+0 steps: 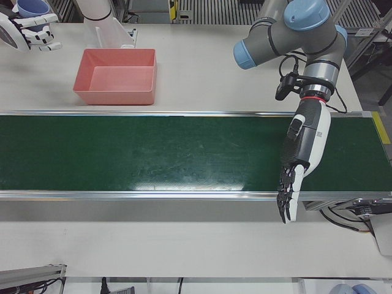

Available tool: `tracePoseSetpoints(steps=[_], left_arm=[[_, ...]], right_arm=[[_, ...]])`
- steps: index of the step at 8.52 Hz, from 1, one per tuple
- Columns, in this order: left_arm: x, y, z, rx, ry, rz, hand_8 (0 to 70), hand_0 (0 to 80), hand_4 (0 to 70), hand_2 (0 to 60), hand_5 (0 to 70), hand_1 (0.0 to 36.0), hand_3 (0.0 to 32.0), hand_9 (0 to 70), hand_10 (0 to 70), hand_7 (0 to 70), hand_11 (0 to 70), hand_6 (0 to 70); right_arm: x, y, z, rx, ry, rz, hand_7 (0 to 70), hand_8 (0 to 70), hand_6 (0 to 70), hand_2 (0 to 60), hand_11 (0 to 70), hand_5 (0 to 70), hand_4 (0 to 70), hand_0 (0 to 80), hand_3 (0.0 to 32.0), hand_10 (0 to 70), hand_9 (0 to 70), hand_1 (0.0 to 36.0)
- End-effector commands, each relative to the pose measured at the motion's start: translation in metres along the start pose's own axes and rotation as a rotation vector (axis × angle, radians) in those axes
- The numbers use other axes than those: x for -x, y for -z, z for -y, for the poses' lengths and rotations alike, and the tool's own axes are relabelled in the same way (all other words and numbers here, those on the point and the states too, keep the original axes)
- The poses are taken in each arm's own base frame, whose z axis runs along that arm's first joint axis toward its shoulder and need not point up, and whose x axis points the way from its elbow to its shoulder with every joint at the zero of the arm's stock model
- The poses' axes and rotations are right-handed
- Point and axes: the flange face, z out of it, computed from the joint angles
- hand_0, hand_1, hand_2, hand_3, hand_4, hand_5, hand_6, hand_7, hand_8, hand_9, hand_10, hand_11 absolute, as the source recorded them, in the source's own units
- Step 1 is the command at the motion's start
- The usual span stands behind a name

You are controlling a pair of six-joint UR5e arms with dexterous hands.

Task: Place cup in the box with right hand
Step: 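Lift the blue cup off the belt and carry it toward the pink box, then lower the cup into the pink box and open the right hand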

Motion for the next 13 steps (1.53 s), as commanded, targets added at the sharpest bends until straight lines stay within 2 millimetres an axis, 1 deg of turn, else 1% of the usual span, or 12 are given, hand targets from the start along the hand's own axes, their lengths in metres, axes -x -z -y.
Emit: tracePoseSetpoints(steps=[1, 2, 3, 4, 5, 6, 7, 8, 9, 11, 12, 13], left_arm=[[0.000, 0.000, 0.000, 0.000, 0.000, 0.000, 0.0, 0.0, 0.0, 0.0, 0.0, 0.0, 0.0, 0.0, 0.0, 0.0, 0.0, 0.0], [0.000, 0.000, 0.001, -0.001, 0.000, 0.000, 0.0, 0.0, 0.0, 0.0, 0.0, 0.0, 0.0, 0.0, 0.0, 0.0, 0.0, 0.0], [0.000, 0.000, 0.001, -0.001, 0.000, 0.000, 0.0, 0.0, 0.0, 0.0, 0.0, 0.0, 0.0, 0.0, 0.0, 0.0, 0.0, 0.0], [0.000, 0.000, 0.000, 0.000, 0.000, 0.000, 0.0, 0.0, 0.0, 0.0, 0.0, 0.0, 0.0, 0.0, 0.0, 0.0, 0.0, 0.0], [0.000, 0.000, 0.001, -0.001, 0.000, 0.000, 0.0, 0.0, 0.0, 0.0, 0.0, 0.0, 0.0, 0.0, 0.0, 0.0, 0.0, 0.0], [0.000, 0.000, 0.001, -0.001, 0.000, 0.000, 0.0, 0.0, 0.0, 0.0, 0.0, 0.0, 0.0, 0.0, 0.0, 0.0, 0.0, 0.0], [0.000, 0.000, 0.001, -0.001, 0.000, 0.000, 0.0, 0.0, 0.0, 0.0, 0.0, 0.0, 0.0, 0.0, 0.0, 0.0, 0.0, 0.0], [0.000, 0.000, 0.001, -0.001, 0.000, 0.000, 0.0, 0.0, 0.0, 0.0, 0.0, 0.0, 0.0, 0.0, 0.0, 0.0, 0.0, 0.0], [0.000, 0.000, 0.001, -0.001, 0.000, 0.000, 0.0, 0.0, 0.0, 0.0, 0.0, 0.0, 0.0, 0.0, 0.0, 0.0, 0.0, 0.0], [0.000, 0.000, 0.001, -0.001, 0.000, 0.000, 0.0, 0.0, 0.0, 0.0, 0.0, 0.0, 0.0, 0.0, 0.0, 0.0, 0.0, 0.0], [0.000, 0.000, 0.001, -0.001, 0.000, 0.000, 0.0, 0.0, 0.0, 0.0, 0.0, 0.0, 0.0, 0.0, 0.0, 0.0, 0.0, 0.0], [0.001, 0.000, 0.001, -0.001, 0.000, 0.002, 0.0, 0.0, 0.0, 0.0, 0.0, 0.0, 0.0, 0.0, 0.0, 0.0, 0.0, 0.0]], right_arm=[[-0.061, 0.012, 0.025, -0.054, 0.035, -0.113, 63.7, 41.9, 18.5, 60.0, 24.9, 9.7, 34.9, 47.5, 0.0, 16.4, 64.4, 24.5], [-0.069, 0.014, 0.029, -0.061, 0.036, -0.129, 63.4, 40.7, 18.2, 60.0, 24.3, 9.4, 35.8, 47.5, 0.0, 16.0, 62.7, 24.5], [-0.072, 0.014, 0.027, -0.058, 0.031, -0.130, 61.0, 38.7, 17.5, 60.0, 22.5, 9.2, 31.2, 47.4, 0.0, 14.7, 59.9, 24.5], [-0.072, 0.014, 0.025, -0.057, 0.022, -0.131, 56.5, 35.0, 16.3, 60.0, 20.5, 8.9, 23.1, 47.1, 0.0, 13.3, 55.1, 23.6], [-0.073, 0.016, 0.024, -0.055, 0.015, -0.137, 53.4, 33.2, 15.5, 50.4, 20.6, 8.9, 17.6, 47.3, 0.0, 13.3, 52.6, 22.1], [-0.075, 0.018, 0.024, -0.056, 0.012, -0.142, 48.4, 29.7, 14.2, 45.7, 18.7, 8.6, 12.8, 47.4, 0.0, 11.9, 47.9, 21.8], [-0.075, 0.018, 0.024, -0.056, 0.011, -0.142, 32.3, 18.5, 9.8, 41.5, 8.0, 7.3, 5.0, 47.6, 0.0, 4.3, 31.7, 22.3], [-0.076, 0.019, 0.025, -0.057, 0.001, -0.146, 27.0, 15.4, 8.4, 40.1, 4.8, 7.1, 0.3, 47.5, 0.0, 2.0, 26.7, 22.4], [-0.079, 0.020, 0.025, -0.058, -0.008, -0.150, 27.7, 15.3, 8.5, 40.1, 4.6, 7.1, 0.0, 47.4, 0.0, 1.8, 26.6, 22.3], [-0.079, 0.020, 0.024, -0.052, -0.011, -0.156, 29.2, 15.1, 8.7, 46.1, 3.5, 6.8, 0.0, 46.6, 0.0, 1.1, 26.7, 23.0], [-0.080, 0.021, 0.025, -0.056, -0.037, -0.159, 31.8, 15.0, 9.0, 54.1, 3.0, 6.4, 0.0, 43.8, 0.0, 0.8, 27.1, 22.9], [-0.081, 0.025, 0.027, -0.060, -0.049, -0.167, 32.6, 15.0, 9.0, 52.6, 2.8, 6.2, 0.0, 42.7, 0.0, 0.7, 27.3, 22.0]])
